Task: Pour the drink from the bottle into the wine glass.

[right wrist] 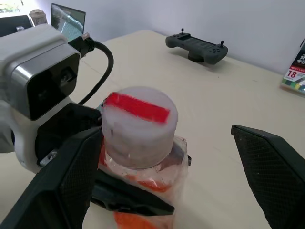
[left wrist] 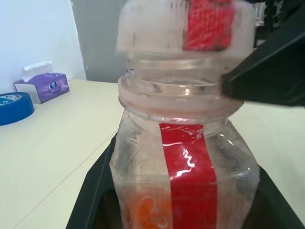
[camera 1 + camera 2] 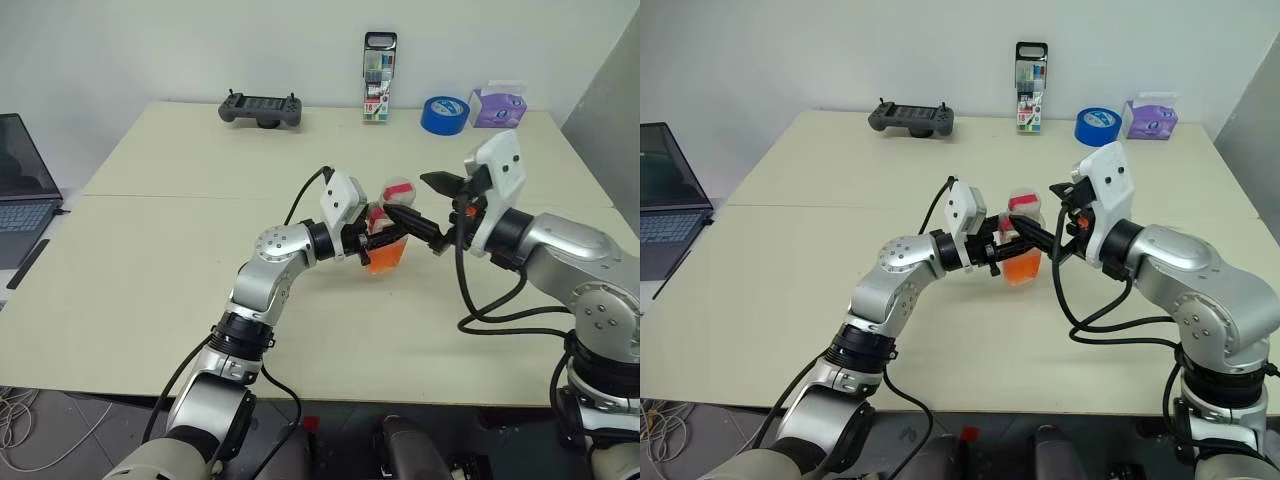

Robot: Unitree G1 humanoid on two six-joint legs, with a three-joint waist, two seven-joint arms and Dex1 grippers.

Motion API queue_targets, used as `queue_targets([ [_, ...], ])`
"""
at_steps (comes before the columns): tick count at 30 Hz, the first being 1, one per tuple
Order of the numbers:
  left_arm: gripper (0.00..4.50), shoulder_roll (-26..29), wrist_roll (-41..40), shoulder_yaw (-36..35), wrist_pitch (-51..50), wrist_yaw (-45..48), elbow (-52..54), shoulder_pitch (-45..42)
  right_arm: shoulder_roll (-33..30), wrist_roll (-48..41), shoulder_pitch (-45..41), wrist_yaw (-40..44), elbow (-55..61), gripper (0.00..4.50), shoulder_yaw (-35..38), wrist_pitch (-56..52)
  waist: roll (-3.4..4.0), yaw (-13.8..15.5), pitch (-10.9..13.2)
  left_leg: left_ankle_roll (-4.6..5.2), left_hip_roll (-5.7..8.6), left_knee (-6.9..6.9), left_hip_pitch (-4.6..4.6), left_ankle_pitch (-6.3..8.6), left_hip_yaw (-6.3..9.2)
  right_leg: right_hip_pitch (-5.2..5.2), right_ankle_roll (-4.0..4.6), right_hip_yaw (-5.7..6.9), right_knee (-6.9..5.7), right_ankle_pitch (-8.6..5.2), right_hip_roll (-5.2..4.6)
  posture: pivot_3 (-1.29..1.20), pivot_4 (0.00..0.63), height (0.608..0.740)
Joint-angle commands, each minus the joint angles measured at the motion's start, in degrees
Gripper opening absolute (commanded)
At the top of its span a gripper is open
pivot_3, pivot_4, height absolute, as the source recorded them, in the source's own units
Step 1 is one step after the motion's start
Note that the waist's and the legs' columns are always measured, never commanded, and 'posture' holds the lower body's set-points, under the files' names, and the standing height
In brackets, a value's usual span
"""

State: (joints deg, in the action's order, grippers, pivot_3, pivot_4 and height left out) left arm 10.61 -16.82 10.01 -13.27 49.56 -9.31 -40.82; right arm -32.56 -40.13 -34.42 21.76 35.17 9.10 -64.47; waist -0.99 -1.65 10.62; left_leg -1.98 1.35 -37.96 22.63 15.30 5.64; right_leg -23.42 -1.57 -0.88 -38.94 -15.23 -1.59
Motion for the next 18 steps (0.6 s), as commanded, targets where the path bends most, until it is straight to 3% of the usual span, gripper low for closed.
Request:
queue_targets([
  [1,1.74,0.01,-0.85,-1.42,1.39,0.33,1.52,-1.30,-2.17,-2.98,1.08,2.34,3.11,4.50,2.00,0.17,0.00,-0.02,0.00,0.00,0.00,0.00,0.00,0.00,-0.01,0.00,0.00,0.00,0.00,0.00,0.00,0.00,0.150,0.740],
  [7,1.74,-0.11,-0.67,-1.60,1.61,0.26,1.08,-1.60,-2.41,-6.11,1.15,1.84,4.41,4.50,1.59,0.10,0.00,-0.04,0.00,0.01,-0.01,0.00,-0.01,0.00,0.00,0.00,0.00,0.00,-0.02,0.00,0.02,0.00,0.150,0.740],
  [18,1.74,-0.14,-0.52,-1.50,1.71,0.00,1.62,-1.08,8.45,-8.55,-5.90,-11.21,-1.12,4.50,1.74,-3.86,0.00,-0.01,0.00,0.01,-0.01,0.00,-0.01,-0.02,0.00,0.01,0.00,-0.02,-0.02,0.00,0.00,0.00,0.150,0.740],
])
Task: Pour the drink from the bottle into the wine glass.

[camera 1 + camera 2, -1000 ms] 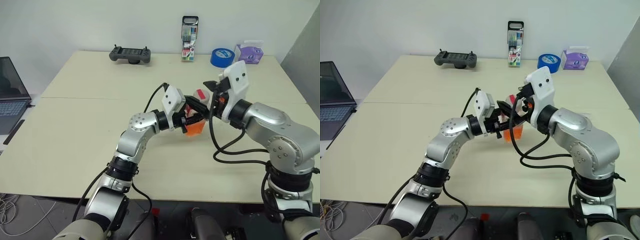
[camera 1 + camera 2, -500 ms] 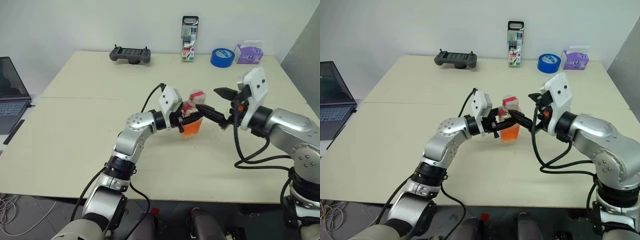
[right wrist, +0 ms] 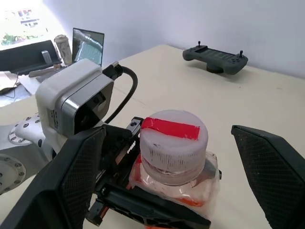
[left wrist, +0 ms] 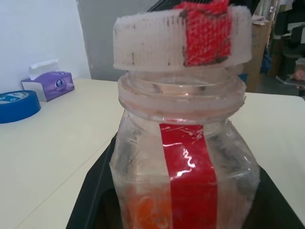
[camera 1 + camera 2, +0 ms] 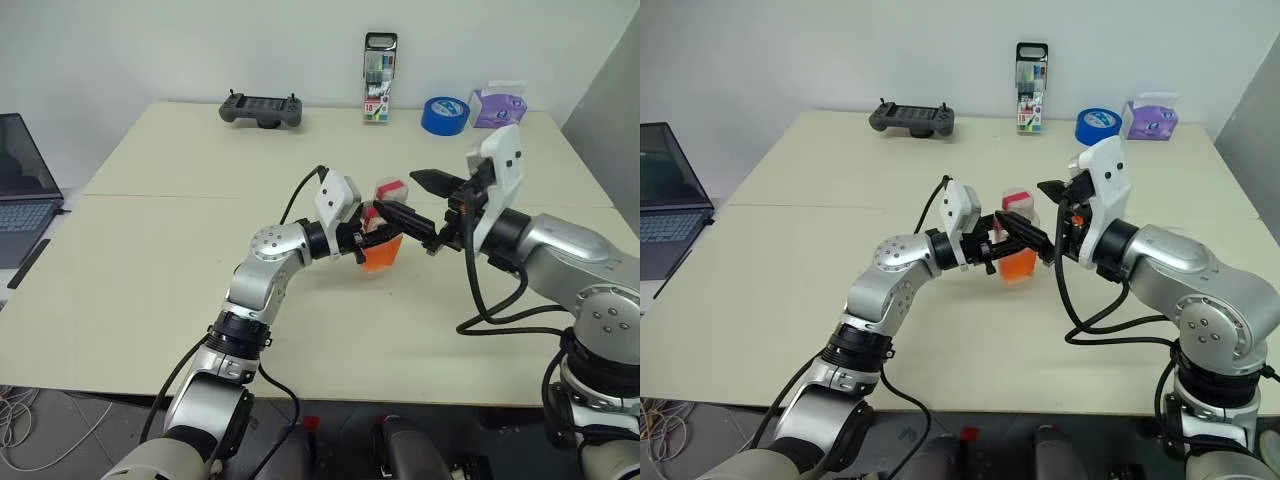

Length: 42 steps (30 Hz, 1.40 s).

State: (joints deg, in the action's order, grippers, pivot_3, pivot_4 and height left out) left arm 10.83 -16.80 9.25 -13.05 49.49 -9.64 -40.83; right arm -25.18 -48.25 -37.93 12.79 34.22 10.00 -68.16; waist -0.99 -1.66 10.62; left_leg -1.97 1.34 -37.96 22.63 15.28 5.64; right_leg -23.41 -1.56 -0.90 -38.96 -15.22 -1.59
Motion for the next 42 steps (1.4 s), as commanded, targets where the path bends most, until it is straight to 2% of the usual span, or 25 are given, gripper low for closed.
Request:
queue_targets([
  [1,1.74,-0.37,-0.51,-0.71,1.52,0.07,1.95,-1.04,1.60,-0.70,-2.86,-2.75,-0.53,4.50,0.78,-0.31,0.00,0.00,0.00,0.00,0.00,0.00,0.00,0.00,-0.02,0.00,0.00,-0.01,0.00,0.00,0.00,0.00,0.150,0.740],
  [10,1.74,-0.34,-0.41,-0.62,1.41,-0.13,2.46,-0.54,2.60,0.55,-4.07,-4.68,-2.25,4.50,-1.14,-0.22,0.00,-0.03,0.00,0.00,0.00,0.01,0.00,0.00,0.00,-0.01,0.00,0.01,-0.01,0.00,0.00,0.00,0.150,0.740],
  [13,1.74,-0.26,-0.43,-0.62,1.32,-0.15,2.63,-0.35,2.70,0.91,-4.18,-5.25,-2.52,3.92,-1.11,0.11,0.00,-0.04,0.00,0.01,0.00,0.01,0.00,0.00,-0.01,-0.01,0.00,0.01,-0.01,0.00,0.00,0.00,0.150,0.740],
  [19,1.74,-0.27,-0.30,-0.52,1.29,-0.21,2.72,-0.19,2.05,0.82,-4.06,-4.43,-2.69,1.81,-0.75,1.25,0.00,-0.03,0.00,0.01,-0.01,0.01,0.00,0.00,0.01,-0.01,0.00,0.02,-0.01,0.00,0.01,0.00,0.150,0.740],
  [20,1.74,-0.26,-0.29,-0.53,1.29,-0.20,2.73,-0.18,1.93,0.73,-4.10,-4.31,-2.70,1.68,-0.67,1.42,0.00,-0.03,0.00,0.01,0.00,0.01,0.00,0.00,0.01,-0.01,0.00,0.02,-0.01,0.00,0.00,0.00,0.150,0.740],
  [28,1.74,-0.13,-0.21,-0.46,1.32,-0.06,2.68,-0.02,-2.18,-1.38,-7.42,-1.51,-2.37,1.68,1.39,1.88,0.00,-0.03,0.00,0.01,0.00,0.01,0.00,0.00,0.00,-0.01,0.00,0.02,-0.01,0.00,0.01,0.00,0.150,0.740],
  [31,1.74,0.01,-0.21,-0.53,1.39,0.06,2.55,-0.03,-2.20,-0.32,-10.13,-5.73,-4.08,1.68,7.11,3.23,0.01,-0.03,0.00,0.01,-0.01,0.01,0.00,0.00,0.00,-0.01,0.00,0.02,-0.01,0.00,0.01,0.00,0.150,0.740],
  [33,1.74,0.10,-0.24,-0.66,1.44,0.11,2.42,-0.11,-2.57,1.81,-8.99,-8.86,-5.03,1.68,10.01,3.66,0.00,0.03,0.00,0.01,0.00,0.01,0.00,0.00,0.01,0.00,0.00,0.03,-0.01,0.00,0.00,0.00,0.150,0.740],
  [37,1.74,0.12,-0.48,-0.90,1.42,0.19,2.28,-0.34,-5.02,15.48,7.59,-15.34,-4.20,1.68,10.47,9.71,-0.09,0.79,-0.06,0.01,0.03,0.01,0.09,0.00,0.02,0.10,-0.01,0.04,0.14,-0.01,-0.03,0.00,0.150,0.740],
  [42,1.74,-0.11,-0.45,-0.97,1.54,0.37,1.84,-0.75,2.34,26.12,25.71,-19.74,-2.42,1.68,11.43,24.21,-0.02,1.06,-0.07,0.00,0.03,0.07,0.20,0.00,-0.22,-0.23,-0.03,-0.11,-0.02,-0.02,-0.06,0.00,0.150,0.740],
])
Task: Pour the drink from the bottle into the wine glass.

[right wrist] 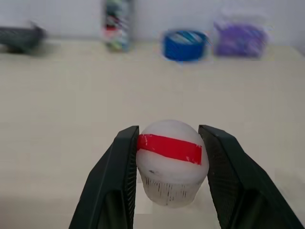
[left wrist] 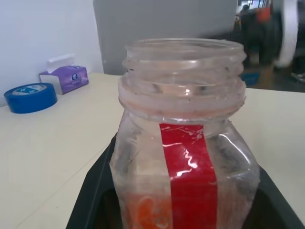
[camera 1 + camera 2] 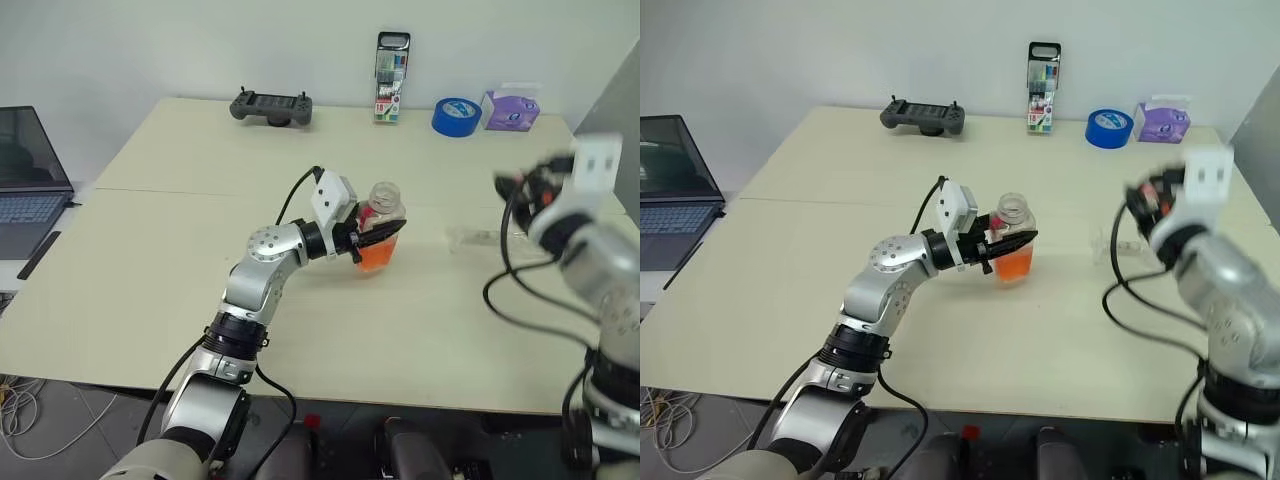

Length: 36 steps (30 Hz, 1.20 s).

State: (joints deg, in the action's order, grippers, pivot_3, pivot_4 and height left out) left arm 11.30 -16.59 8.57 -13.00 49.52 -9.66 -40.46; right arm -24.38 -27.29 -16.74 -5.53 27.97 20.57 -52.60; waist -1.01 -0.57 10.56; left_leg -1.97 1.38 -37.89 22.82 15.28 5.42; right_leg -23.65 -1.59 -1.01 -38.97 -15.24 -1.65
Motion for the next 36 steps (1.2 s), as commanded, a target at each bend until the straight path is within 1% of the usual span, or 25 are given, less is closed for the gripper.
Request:
queue_targets([
  [1,1.74,-0.61,-0.67,-0.39,1.49,0.37,1.67,-1.36,3.33,6.62,7.28,-2.17,4.30,1.68,0.54,10.65,0.01,-0.16,0.00,0.00,-0.01,0.00,-0.01,0.00,-0.02,0.00,0.00,0.00,0.00,0.00,0.01,0.00,0.150,0.740],
  [4,1.74,-0.66,-0.90,-0.88,1.35,0.35,1.42,-1.92,7.34,9.62,11.87,-3.72,3.49,1.68,-0.54,13.69,0.02,-1.07,0.00,0.00,-0.05,-0.04,-0.16,0.00,-0.07,0.08,0.00,-0.07,-0.05,0.00,0.06,0.00,0.150,0.740],
  [6,1.74,-0.68,-1.02,-1.00,1.33,0.37,1.40,-2.02,8.81,11.97,13.09,-4.80,1.13,1.68,-1.47,13.82,0.02,-1.27,0.00,0.02,-0.08,-0.03,-0.39,-0.01,-0.09,0.27,-0.01,-0.13,-0.02,0.00,0.16,0.00,0.150,0.740],
  [8,1.74,-0.81,-1.01,-0.90,1.34,0.36,1.41,-2.08,10.52,12.68,13.07,-6.34,-1.65,1.68,-0.62,12.03,0.02,-1.28,0.00,0.03,-0.09,-0.02,-0.51,-0.01,-0.19,0.37,-0.01,-0.15,-0.02,-0.01,0.26,0.00,0.150,0.740],
  [10,1.74,-0.95,-1.01,-0.89,1.41,0.41,1.14,-2.32,12.18,11.73,12.64,-5.99,-3.98,2.39,0.55,12.47,0.02,-1.20,0.00,0.03,-0.11,-0.01,-0.52,-0.01,-0.29,0.39,-0.01,-0.12,-0.01,-0.01,0.28,0.00,0.150,0.740],
  [11,1.74,-1.00,-1.00,-0.90,1.49,0.45,0.90,-2.48,12.23,12.12,12.52,-5.84,-4.89,2.64,0.57,12.53,0.03,-1.20,0.00,0.03,-0.12,0.00,-0.51,-0.01,-0.31,0.39,0.00,-0.11,-0.01,-0.01,0.28,0.00,0.150,0.740],
  [12,1.74,-1.04,-0.98,-0.91,1.59,0.49,0.70,-2.60,12.48,12.05,12.34,-5.62,-5.46,3.01,0.77,12.56,0.02,-1.18,0.00,0.03,-0.13,0.00,-0.50,-0.01,-0.33,0.38,0.00,-0.12,-0.01,0.00,0.28,0.00,0.150,0.740],
  [16,1.74,-1.23,-0.95,-0.99,1.76,0.50,0.25,-2.96,12.03,12.22,11.61,-5.40,-4.40,4.46,1.47,11.30,0.03,-1.18,0.00,0.03,-0.13,0.00,-0.49,-0.01,-0.39,0.38,0.00,-0.17,0.01,0.00,0.24,0.00,0.150,0.740],
  [20,1.74,-1.04,-0.84,-1.34,2.07,0.51,-0.22,-3.03,9.86,14.52,11.41,-4.93,-0.55,4.50,0.04,10.90,0.03,-1.18,0.00,0.04,-0.12,-0.01,-0.49,-0.01,-0.40,0.38,0.00,-0.17,0.00,0.00,0.23,0.00,0.150,0.740],
  [23,1.74,-0.60,-0.53,-1.91,2.67,-0.06,-1.25,-3.29,7.65,15.37,10.45,-2.66,2.85,4.50,-2.76,10.89,0.03,-1.26,0.00,0.04,-0.11,0.00,-0.50,-0.01,-0.41,0.38,-0.01,-0.16,0.00,0.00,0.25,0.00,0.150,0.740],
  [25,1.74,0.08,-0.39,-3.01,2.83,-0.90,-2.42,-3.92,4.71,15.15,7.92,0.79,5.87,4.50,-5.48,10.70,0.03,-1.31,0.00,0.04,-0.11,0.00,-0.50,-0.01,-0.40,0.38,-0.01,-0.15,0.00,0.00,0.27,0.00,0.150,0.740],
  [27,1.74,1.12,-0.87,-4.98,2.46,-1.86,-4.07,-4.98,-0.26,11.51,4.71,9.28,8.18,4.50,-9.74,8.87,0.04,-1.37,0.01,0.04,-0.10,0.00,-0.50,-0.01,-0.42,0.36,-0.01,-0.16,0.00,0.00,0.29,0.00,0.150,0.740],
  [29,1.74,2.28,-1.09,-7.07,2.51,-3.00,-6.35,-6.14,-6.38,5.44,2.94,21.65,10.20,4.50,-14.34,7.53,0.03,-1.36,0.02,0.04,-0.08,-0.02,-0.51,-0.01,-0.43,0.36,-0.01,-0.15,0.02,-0.01,0.33,0.00,0.150,0.740],
  [30,1.74,3.23,-1.03,-8.51,2.71,-4.01,-7.99,-6.95,-8.15,2.61,0.94,25.96,10.15,4.50,-15.55,6.82,0.01,-1.33,0.03,0.05,-0.07,-0.02,-0.50,0.00,-0.35,0.39,-0.02,-0.05,0.06,-0.01,0.37,0.00,0.150,0.740],
  [32,1.74,4.97,-0.71,-10.93,3.21,-6.01,-10.82,-8.37,-9.52,-0.81,-3.46,31.10,8.68,4.50,-17.04,6.95,-0.04,-1.34,0.06,0.06,-0.07,0.01,-0.49,0.00,-0.24,0.40,-0.01,0.06,0.08,-0.01,0.44,0.00,0.150,0.740],
  [34,1.74,7.73,0.97,-13.15,4.29,-9.21,-14.18,-9.48,-8.68,-2.44,-9.09,35.40,5.92,4.50,-20.38,8.07,-0.05,-1.45,0.06,0.06,-0.08,0.00,-0.49,0.01,-0.20,0.39,0.00,0.08,0.05,0.00,0.47,0.00,0.150,0.740],
  [36,1.74,10.33,2.39,-15.71,5.60,-13.64,-17.55,-10.05,-6.96,-1.08,-14.23,38.33,1.92,4.50,-25.05,10.29,-0.06,-1.60,0.07,0.06,-0.10,0.00,-0.50,0.00,-0.17,0.36,0.02,0.08,0.02,0.01,0.47,0.00,0.150,0.740],
])
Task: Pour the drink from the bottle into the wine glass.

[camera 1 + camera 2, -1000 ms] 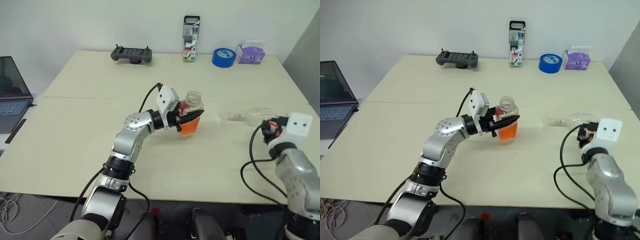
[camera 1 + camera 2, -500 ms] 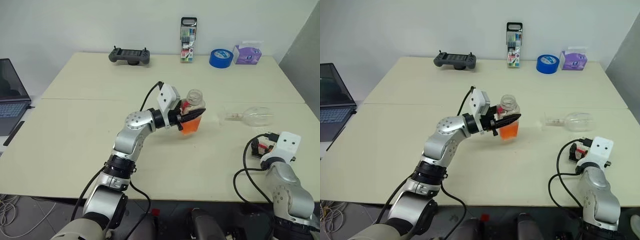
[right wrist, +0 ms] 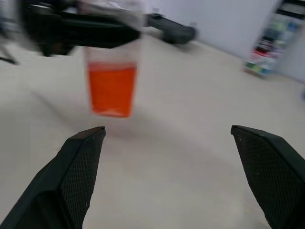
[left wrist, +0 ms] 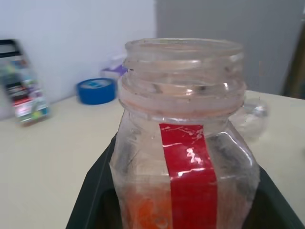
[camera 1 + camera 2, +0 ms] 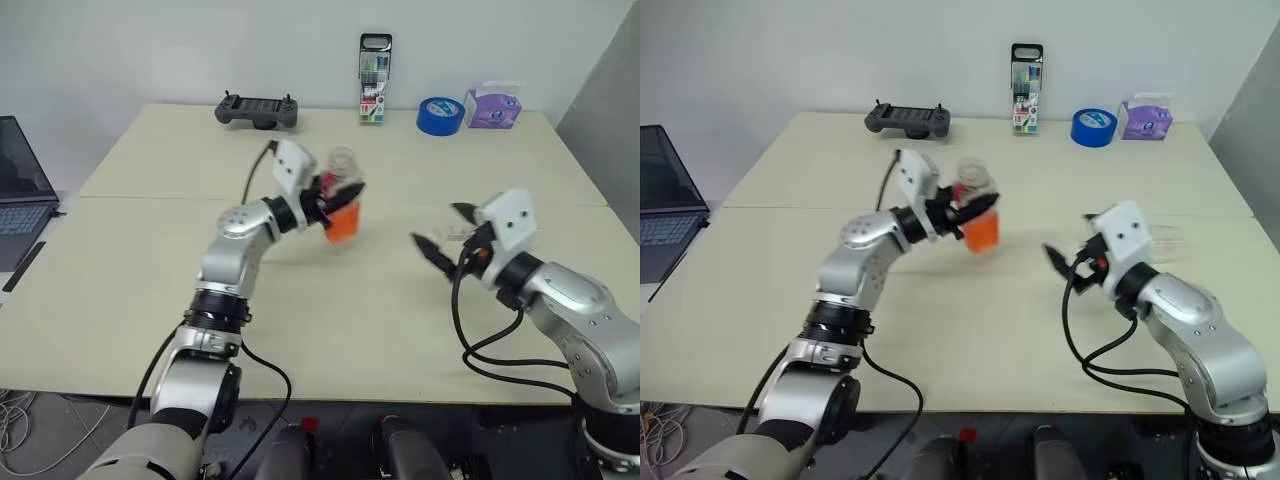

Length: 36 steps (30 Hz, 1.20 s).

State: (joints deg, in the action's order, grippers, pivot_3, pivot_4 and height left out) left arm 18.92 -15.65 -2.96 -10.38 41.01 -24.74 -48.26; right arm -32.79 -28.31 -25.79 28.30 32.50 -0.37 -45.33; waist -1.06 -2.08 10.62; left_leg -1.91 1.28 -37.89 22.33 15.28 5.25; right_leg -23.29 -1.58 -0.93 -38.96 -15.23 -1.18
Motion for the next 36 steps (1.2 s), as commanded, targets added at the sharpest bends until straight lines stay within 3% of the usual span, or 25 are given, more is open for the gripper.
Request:
queue_targets([
  [1,1.74,3.79,1.41,-5.67,3.50,-6.88,-3.70,-2.23,2.88,1.18,-7.59,5.03,-5.27,4.50,-6.18,4.11,-0.02,-0.14,0.01,0.00,0.00,-0.01,-0.03,0.00,0.06,0.00,0.00,-0.01,-0.02,0.00,0.00,0.00,0.150,0.740],
  [7,1.74,6.31,0.22,-12.87,6.11,-15.39,-8.18,-0.70,8.92,5.91,-14.88,7.85,-15.65,4.50,-12.57,10.06,-0.05,0.57,0.02,-0.06,-0.03,-0.07,0.41,-0.02,0.53,-0.31,0.01,0.15,0.01,0.01,-0.32,0.00,0.150,0.740],
  [11,1.74,6.36,1.20,-13.20,7.80,-16.22,-8.47,1.23,9.75,7.30,-15.57,10.06,-18.45,4.50,-13.14,12.13,-0.07,1.00,0.01,-0.30,0.35,-0.10,0.65,-0.16,0.42,-0.48,-0.03,0.11,0.11,0.02,-0.87,0.00,0.150,0.740],
  [21,1.74,6.26,2.99,-11.99,12.14,-16.90,-12.59,3.14,9.86,9.19,-14.56,12.32,-18.82,4.50,-13.51,12.16,-0.08,0.79,0.02,-0.24,0.31,-0.11,0.57,-0.13,0.43,-0.48,-0.11,0.15,-0.04,0.08,-0.93,0.00,0.150,0.740],
  [30,4.47,6.24,4.13,-10.49,13.32,-16.54,-12.49,4.45,10.09,9.44,-14.88,11.66,-19.84,4.50,-12.16,10.85,-0.08,0.39,0.02,-0.23,0.27,-0.10,0.55,-0.13,0.42,-0.48,-0.12,0.14,-0.07,0.10,-0.90,0.00,0.150,0.740],
  [36,4.47,6.36,3.46,-11.14,10.14,-17.18,-8.23,7.99,10.37,9.21,-14.97,10.94,-19.94,4.50,-11.47,9.93,-0.08,0.36,0.02,-0.22,0.27,-0.10,0.54,-0.13,0.41,-0.48,-0.13,0.12,-0.07,0.11,-0.90,0.00,0.150,0.740],
])
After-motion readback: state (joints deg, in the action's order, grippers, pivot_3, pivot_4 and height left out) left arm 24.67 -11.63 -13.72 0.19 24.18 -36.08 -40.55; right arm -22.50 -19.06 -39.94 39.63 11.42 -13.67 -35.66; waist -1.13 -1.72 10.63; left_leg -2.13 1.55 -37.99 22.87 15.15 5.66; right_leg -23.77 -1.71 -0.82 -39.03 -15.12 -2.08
